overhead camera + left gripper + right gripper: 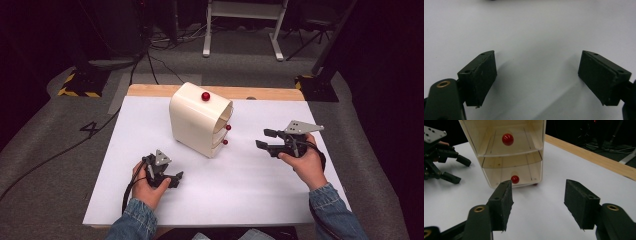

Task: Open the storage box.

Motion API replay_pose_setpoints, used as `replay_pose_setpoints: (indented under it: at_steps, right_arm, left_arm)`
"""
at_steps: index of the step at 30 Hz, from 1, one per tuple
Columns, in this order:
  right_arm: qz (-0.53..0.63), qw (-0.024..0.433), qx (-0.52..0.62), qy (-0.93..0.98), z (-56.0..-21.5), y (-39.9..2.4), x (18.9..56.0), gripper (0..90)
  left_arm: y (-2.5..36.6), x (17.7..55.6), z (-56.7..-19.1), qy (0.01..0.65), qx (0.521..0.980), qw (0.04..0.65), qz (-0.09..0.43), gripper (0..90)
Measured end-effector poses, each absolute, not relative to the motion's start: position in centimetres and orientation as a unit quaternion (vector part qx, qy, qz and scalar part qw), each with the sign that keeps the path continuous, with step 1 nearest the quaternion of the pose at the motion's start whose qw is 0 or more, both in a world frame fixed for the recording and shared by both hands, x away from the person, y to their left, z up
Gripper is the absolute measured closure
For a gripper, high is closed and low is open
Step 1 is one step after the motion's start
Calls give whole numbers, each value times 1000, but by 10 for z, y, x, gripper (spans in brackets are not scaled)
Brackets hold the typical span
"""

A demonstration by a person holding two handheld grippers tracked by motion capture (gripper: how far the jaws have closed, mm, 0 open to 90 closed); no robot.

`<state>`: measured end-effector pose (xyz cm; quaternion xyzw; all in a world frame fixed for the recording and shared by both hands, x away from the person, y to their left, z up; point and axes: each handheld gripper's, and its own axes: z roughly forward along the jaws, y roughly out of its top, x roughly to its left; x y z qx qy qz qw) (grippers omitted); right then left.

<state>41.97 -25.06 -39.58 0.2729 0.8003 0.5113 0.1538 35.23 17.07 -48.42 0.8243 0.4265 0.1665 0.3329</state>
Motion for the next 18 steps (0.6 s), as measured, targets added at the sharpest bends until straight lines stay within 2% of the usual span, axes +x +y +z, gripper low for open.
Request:
replay_pose_setpoints:
  at_steps: [6, 7, 18]
  right_arm:
    - [530, 150, 272, 789, -400, -234, 427, 403]
    - [518, 144, 258, 803, -402, -229, 430, 433]
    - [513, 138, 231, 815, -419, -208, 444, 520]
  left_arm:
    - [171, 353, -484, 426, 825, 333, 164, 156]
    - [171, 353, -484, 426, 825, 332, 165, 157]
    - [171, 353, -484, 426, 826, 333, 162, 156]
